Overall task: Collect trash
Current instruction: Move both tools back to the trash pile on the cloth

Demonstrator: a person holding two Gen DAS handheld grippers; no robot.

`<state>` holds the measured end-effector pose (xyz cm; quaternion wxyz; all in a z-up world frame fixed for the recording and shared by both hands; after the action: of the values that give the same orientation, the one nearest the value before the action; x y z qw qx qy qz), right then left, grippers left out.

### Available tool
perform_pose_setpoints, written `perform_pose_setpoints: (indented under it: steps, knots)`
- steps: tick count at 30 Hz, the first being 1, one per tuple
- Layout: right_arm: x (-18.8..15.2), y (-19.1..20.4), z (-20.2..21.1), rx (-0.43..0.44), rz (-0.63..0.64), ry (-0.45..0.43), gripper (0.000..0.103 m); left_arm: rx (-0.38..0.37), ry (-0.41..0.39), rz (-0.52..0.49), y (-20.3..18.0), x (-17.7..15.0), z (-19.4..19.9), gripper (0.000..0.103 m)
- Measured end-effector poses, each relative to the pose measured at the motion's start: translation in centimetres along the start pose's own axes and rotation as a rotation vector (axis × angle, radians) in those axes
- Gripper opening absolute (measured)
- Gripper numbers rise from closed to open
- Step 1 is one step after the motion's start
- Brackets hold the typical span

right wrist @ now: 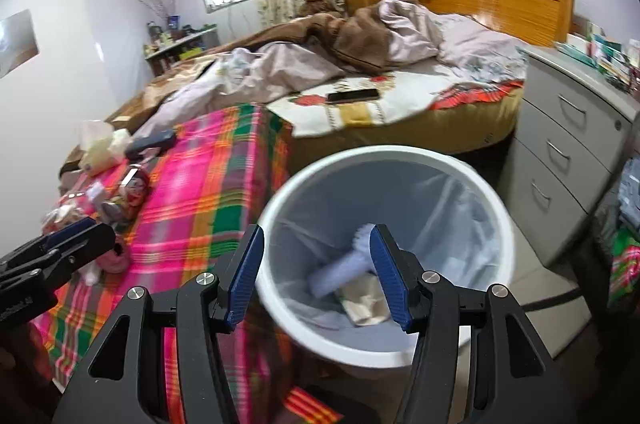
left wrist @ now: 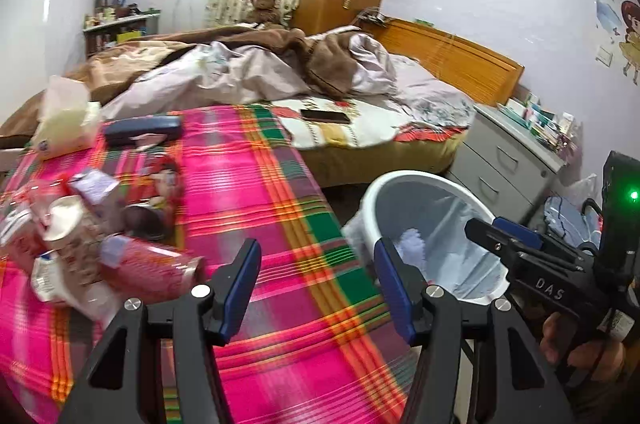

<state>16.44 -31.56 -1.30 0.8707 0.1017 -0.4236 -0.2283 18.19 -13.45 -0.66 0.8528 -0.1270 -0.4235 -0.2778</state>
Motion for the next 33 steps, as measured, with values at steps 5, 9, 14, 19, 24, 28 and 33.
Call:
perform_pose_setpoints:
  steps: [5, 9, 14, 19, 24, 28, 33]
  knots:
    - [-0.8, 3.6, -0.1, 0.079, 0.065, 0.002, 0.057, 0.078, -0.011, 0.040, 3.1, -1.4, 2.1, 0.062]
    - [-1.5, 6.2, -0.6, 0.135, 0.111, 0.017, 0.057, 0.129, -0.012, 0.082, 6.0, -3.0, 3.5, 0.063]
    - [-2.5, 8.4, -1.4, 0.178, 0.145, 0.047, 0.057, 0.178, -0.007, 0.133, 9.2, -4.7, 4.9, 0.063]
    - [-3.6, 11.0, -2.1, 0.214, 0.197, 0.080, 0.057, 0.226, 0.007, 0.186, 12.3, -6.6, 5.9, 0.064]
    - [-4.8, 13.7, -2.7, 0.259, 0.266, 0.119, 0.057, 0.255, 0.021, 0.214, 14.6, -8.1, 6.6, 0.065]
    - [-5.8, 15.5, -3.6, 0.270, 0.319, 0.153, 0.057, 0.264, 0.036, 0.232, 16.1, -8.9, 6.7, 0.067]
    - [-6.5, 16.9, -4.6, 0.297, 0.336, 0.204, 0.057, 0.233, 0.057, 0.252, 17.2, -9.4, 5.8, 0.071]
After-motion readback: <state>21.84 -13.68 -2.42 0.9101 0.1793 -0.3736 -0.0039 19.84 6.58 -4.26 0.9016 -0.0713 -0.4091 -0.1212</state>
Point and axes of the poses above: each gripper's, at about its wrist camera, not at the fingertips, and z roughly against the way its jaws point, y to its left, x to its top, the point moved 6 cm from there along -z, roughly the way its jaws point, and after that the axes turned 15 degrees about -z, right-handed, at the moved point
